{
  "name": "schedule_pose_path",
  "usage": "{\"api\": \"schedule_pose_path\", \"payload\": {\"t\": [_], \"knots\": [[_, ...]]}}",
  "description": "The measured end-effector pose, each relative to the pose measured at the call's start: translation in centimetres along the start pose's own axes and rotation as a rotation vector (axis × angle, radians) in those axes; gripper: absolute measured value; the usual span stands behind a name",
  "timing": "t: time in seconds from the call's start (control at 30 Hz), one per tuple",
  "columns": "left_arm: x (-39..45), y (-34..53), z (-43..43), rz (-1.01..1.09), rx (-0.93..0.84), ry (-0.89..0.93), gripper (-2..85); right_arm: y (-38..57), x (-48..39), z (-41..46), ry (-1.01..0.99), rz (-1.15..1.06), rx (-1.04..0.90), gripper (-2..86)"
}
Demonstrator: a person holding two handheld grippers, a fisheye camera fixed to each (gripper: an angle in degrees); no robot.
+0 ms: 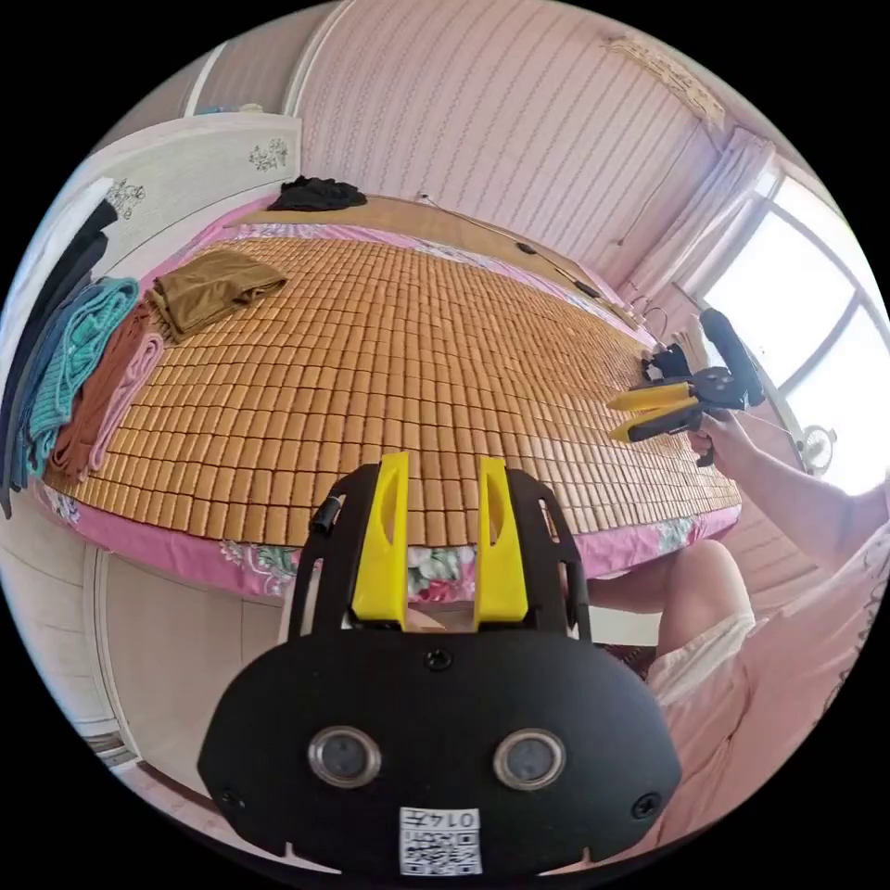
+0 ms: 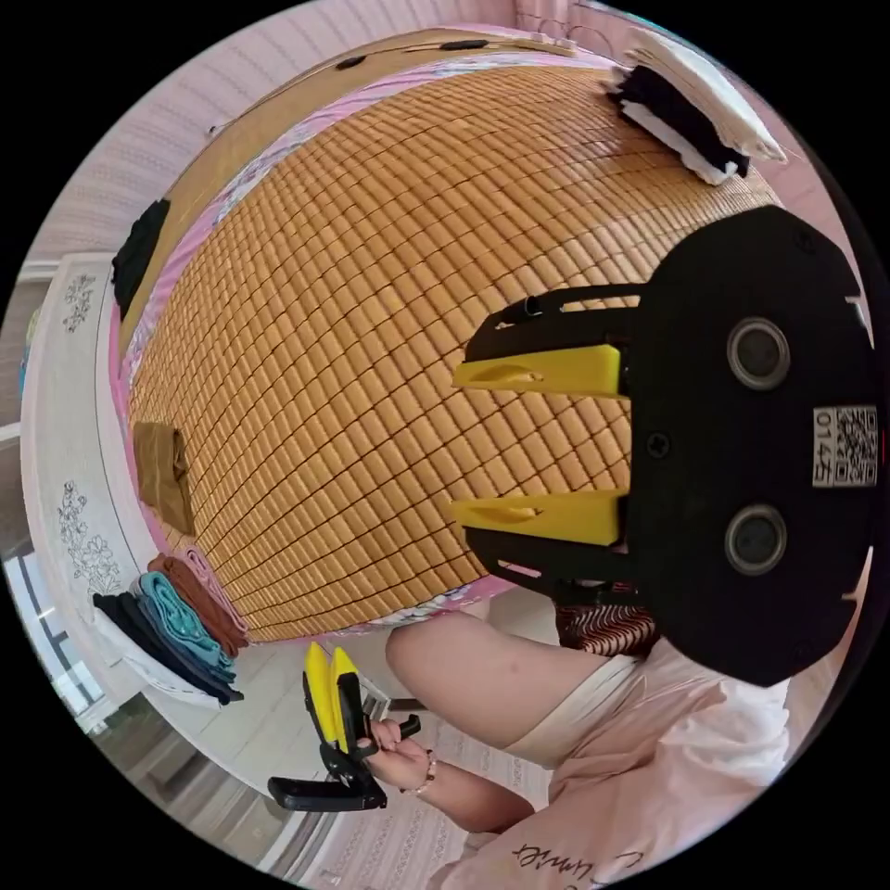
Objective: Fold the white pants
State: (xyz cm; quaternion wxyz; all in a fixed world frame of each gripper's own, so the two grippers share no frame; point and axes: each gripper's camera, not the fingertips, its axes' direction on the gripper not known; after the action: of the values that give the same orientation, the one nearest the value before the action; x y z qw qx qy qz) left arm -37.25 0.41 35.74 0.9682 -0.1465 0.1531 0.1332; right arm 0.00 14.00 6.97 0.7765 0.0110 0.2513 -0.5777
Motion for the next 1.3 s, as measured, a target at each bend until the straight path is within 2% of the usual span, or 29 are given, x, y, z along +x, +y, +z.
{"api": "schedule_pose_path", "payload": {"t": [0.13, 0.17, 0.23, 0.43, 0.67, 0.83, 0.97, 1.13, 1.3], "knots": [[10.1, 0.5, 0.7, 0.163, 0.005, 0.143, 10.3, 19.2, 1.0, -5.3, 0.095, 0.333, 0.010, 16.0], [12.7, 0.5, 1.1, 0.199, 0.004, 0.192, 10.1, 21.6, 1.1, -6.1, 0.113, 0.377, 0.021, 15.9], [16.4, 0.4, 1.7, 0.259, -0.004, 0.259, 10.0, 30.1, 1.0, -9.0, 0.171, 0.534, 0.098, 15.2], [27.7, -1.6, 4.6, 0.433, -0.067, 0.325, 9.8, 44.0, 1.1, -12.0, 0.205, 0.785, 0.275, 13.8], [38.7, -5.0, 9.9, 0.619, -0.108, 0.386, 9.8, 47.5, 2.9, -12.8, 0.334, 0.794, 0.312, 15.4], [46.9, -7.9, 15.2, 0.757, -0.102, 0.400, 10.0, 45.4, 7.9, -15.8, 0.502, 0.705, 0.369, 16.6], [54.1, -11.5, 20.6, 0.831, -0.118, 0.410, 9.8, 42.8, 12.7, -17.5, 0.559, 0.656, 0.311, 18.0], [60.4, -16.4, 26.5, 0.791, -0.082, 0.405, 9.3, 39.8, 19.1, -17.3, 0.616, 0.635, 0.259, 18.2], [64.4, -19.5, 32.9, 0.709, -0.125, 0.398, 11.2, 39.9, 23.8, -14.6, 0.524, 0.659, 0.152, 14.7]]}}
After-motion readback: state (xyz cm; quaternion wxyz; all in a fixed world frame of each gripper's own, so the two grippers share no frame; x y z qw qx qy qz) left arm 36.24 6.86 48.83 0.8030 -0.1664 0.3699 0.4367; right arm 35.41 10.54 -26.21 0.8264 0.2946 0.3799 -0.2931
